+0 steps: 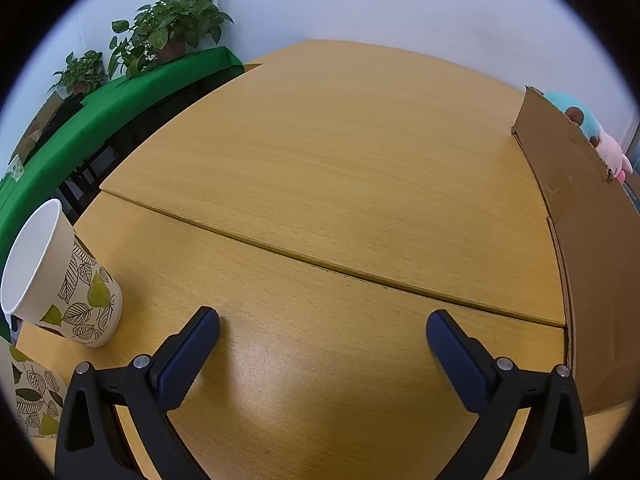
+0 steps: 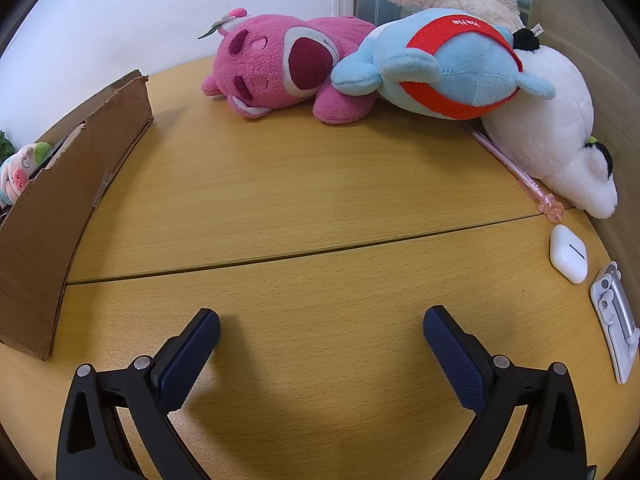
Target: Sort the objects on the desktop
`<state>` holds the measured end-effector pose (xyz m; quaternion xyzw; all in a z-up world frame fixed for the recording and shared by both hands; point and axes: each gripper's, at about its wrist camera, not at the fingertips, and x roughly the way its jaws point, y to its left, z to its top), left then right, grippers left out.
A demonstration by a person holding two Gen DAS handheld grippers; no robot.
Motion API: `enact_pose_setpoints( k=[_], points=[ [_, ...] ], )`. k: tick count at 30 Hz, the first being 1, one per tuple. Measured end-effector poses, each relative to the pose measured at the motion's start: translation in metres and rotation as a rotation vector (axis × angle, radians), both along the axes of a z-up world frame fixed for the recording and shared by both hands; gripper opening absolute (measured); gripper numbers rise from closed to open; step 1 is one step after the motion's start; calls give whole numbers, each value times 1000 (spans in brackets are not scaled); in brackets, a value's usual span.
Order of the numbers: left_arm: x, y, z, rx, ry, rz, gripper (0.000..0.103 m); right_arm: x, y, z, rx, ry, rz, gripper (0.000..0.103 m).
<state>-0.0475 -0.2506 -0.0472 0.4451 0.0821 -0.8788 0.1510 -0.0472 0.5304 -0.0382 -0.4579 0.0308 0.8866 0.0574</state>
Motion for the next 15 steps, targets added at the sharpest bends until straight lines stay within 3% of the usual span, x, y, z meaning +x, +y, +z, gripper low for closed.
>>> enact_pose_setpoints(
  k=[15],
  points=[
    [0,0,0,-3,0,-1,103,0,-1,2,0,1,-3,103]
  ],
)
